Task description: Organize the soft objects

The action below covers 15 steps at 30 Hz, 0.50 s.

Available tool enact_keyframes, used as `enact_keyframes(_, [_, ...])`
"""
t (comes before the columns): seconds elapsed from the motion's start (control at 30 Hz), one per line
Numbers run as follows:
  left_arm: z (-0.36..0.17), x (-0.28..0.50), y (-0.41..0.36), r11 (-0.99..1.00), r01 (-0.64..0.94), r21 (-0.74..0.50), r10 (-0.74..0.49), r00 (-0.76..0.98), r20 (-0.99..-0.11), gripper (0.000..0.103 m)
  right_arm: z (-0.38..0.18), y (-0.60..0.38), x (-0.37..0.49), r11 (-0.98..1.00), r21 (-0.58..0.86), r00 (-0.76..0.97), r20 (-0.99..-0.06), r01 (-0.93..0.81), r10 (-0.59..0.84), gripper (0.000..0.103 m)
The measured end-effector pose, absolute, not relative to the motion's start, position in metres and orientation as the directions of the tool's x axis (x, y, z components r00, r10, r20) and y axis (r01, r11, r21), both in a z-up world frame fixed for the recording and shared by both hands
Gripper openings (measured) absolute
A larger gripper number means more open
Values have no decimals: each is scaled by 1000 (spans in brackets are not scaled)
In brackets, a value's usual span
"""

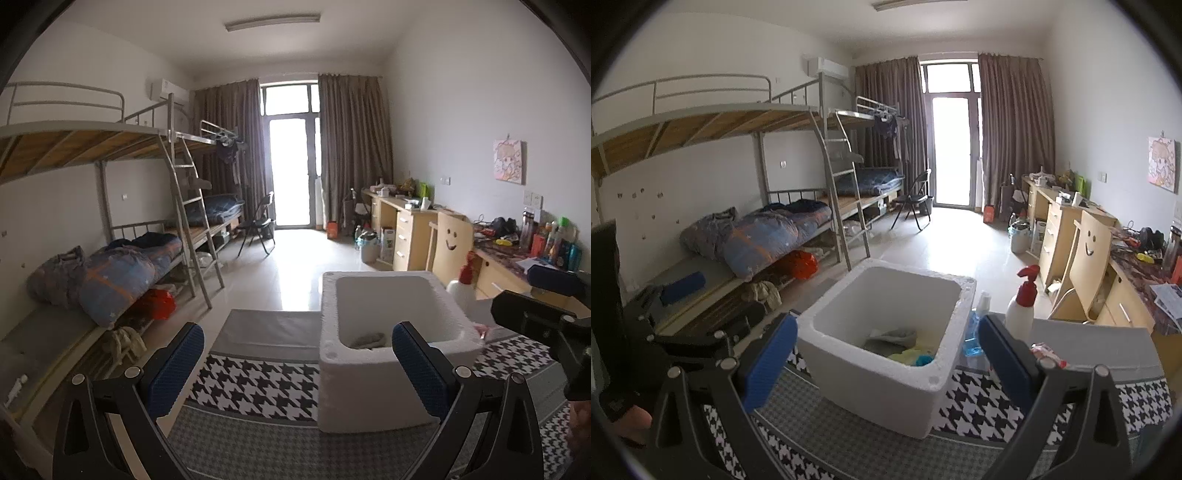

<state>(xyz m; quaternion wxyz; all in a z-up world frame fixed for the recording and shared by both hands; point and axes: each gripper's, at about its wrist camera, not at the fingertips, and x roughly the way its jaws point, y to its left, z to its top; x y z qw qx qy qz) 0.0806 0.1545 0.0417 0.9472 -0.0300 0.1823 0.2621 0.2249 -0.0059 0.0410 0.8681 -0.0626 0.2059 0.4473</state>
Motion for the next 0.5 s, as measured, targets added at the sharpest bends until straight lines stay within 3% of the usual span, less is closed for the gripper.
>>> enact_keyframes(0.5, [45,56,128,875,-483,20,464,829,-312,102,39,-42,193,613,75,547,-373,-787,749,100])
